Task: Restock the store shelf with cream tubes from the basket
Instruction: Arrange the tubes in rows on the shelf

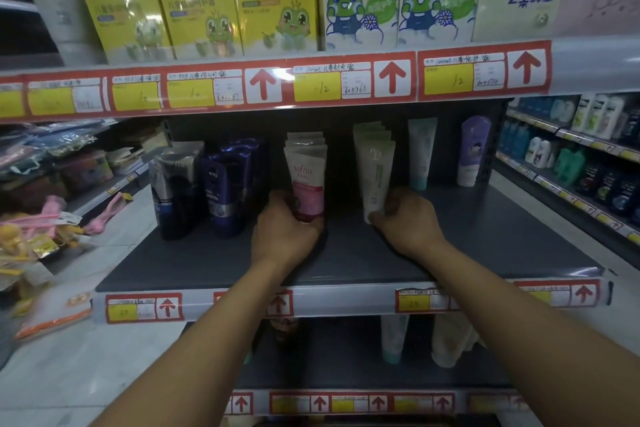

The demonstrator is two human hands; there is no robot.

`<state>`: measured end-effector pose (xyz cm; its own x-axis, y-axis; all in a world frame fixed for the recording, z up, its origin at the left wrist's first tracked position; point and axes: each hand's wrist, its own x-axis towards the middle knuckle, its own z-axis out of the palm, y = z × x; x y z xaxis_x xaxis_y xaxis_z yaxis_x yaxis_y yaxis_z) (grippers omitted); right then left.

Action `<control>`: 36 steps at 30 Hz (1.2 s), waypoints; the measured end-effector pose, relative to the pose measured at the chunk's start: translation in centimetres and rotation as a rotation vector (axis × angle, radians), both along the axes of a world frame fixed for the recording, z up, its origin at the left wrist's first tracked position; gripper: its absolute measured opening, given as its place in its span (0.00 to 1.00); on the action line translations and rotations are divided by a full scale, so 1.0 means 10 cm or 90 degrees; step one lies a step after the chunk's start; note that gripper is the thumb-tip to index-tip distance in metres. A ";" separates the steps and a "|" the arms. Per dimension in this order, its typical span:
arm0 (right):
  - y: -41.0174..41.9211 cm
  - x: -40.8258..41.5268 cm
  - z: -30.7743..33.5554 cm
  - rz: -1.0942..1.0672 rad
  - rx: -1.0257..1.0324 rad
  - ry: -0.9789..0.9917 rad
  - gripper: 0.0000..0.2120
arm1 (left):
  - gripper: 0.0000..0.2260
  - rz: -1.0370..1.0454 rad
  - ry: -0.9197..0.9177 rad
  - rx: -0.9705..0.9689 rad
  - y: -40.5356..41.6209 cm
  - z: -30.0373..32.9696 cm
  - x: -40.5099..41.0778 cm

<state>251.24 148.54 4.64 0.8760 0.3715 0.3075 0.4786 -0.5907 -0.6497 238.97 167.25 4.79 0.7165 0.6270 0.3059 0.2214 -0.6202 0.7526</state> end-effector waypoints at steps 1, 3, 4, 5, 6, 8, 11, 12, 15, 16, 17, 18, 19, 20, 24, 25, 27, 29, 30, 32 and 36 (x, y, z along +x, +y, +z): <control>0.00 0.01 -0.01 -0.002 0.001 -0.001 0.19 | 0.23 0.002 -0.001 0.000 0.00 0.00 0.00; 0.00 0.03 -0.01 -0.005 0.001 0.002 0.19 | 0.22 0.004 0.002 0.000 0.01 0.00 0.02; 0.00 0.03 -0.01 -0.005 0.001 0.003 0.19 | 0.22 0.004 0.005 0.001 0.01 -0.01 0.02; 0.01 0.04 -0.01 -0.003 0.000 0.004 0.19 | 0.22 0.005 0.006 0.002 0.02 -0.01 0.02; 0.00 0.05 -0.01 -0.001 -0.003 0.004 0.20 | 0.23 0.005 0.007 0.003 0.02 -0.01 0.02; 0.01 0.06 -0.01 0.001 -0.012 0.005 0.21 | 0.23 0.006 0.009 0.002 0.02 -0.01 0.01; -0.01 0.07 -0.01 -0.001 -0.033 0.010 0.25 | 0.26 0.009 0.017 0.002 -0.01 0.01 -0.01; -0.03 0.07 0.00 -0.002 -0.046 0.010 0.26 | 0.29 0.012 0.022 0.011 -0.02 0.01 -0.01; -0.10 0.05 0.07 0.007 -0.094 0.026 0.26 | 0.34 0.007 0.050 0.033 -0.04 0.03 -0.06; -0.13 0.04 0.10 0.010 -0.100 0.038 0.27 | 0.35 0.004 0.058 0.027 -0.04 0.06 -0.08; -0.16 0.03 0.13 0.009 -0.104 0.052 0.28 | 0.36 0.001 0.066 0.016 -0.05 0.09 -0.11; -0.19 0.00 0.16 0.010 -0.108 0.062 0.28 | 0.36 0.000 0.073 0.004 -0.05 0.11 -0.14; -0.21 -0.03 0.18 0.015 -0.108 0.074 0.29 | 0.37 -0.001 0.078 -0.005 -0.05 0.12 -0.18; -0.24 -0.07 0.20 0.023 -0.105 0.087 0.29 | 0.36 -0.002 0.081 -0.008 -0.07 0.13 -0.23; -0.36 -0.38 0.26 0.036 -0.037 0.104 0.27 | 0.30 -0.014 0.064 0.017 -0.17 0.17 -0.51; -0.41 -0.48 0.26 0.028 -0.015 0.093 0.26 | 0.30 -0.015 0.057 0.028 -0.20 0.18 -0.58; -0.50 -0.66 0.24 0.014 0.022 0.061 0.22 | 0.29 -0.021 0.054 0.060 -0.28 0.21 -0.75; -0.61 -0.83 0.17 0.015 0.046 0.038 0.20 | 0.28 -0.032 0.062 0.110 -0.38 0.22 -0.91; -0.66 -0.90 0.13 0.016 0.053 0.027 0.19 | 0.27 -0.039 0.064 0.140 -0.43 0.21 -0.99; -0.76 -1.04 0.07 0.021 0.060 0.003 0.17 | 0.26 -0.054 0.058 0.186 -0.53 0.19 -1.15; -0.89 -1.28 0.03 0.013 0.091 -0.064 0.13 | 0.24 -0.079 0.047 0.210 -0.70 0.13 -1.37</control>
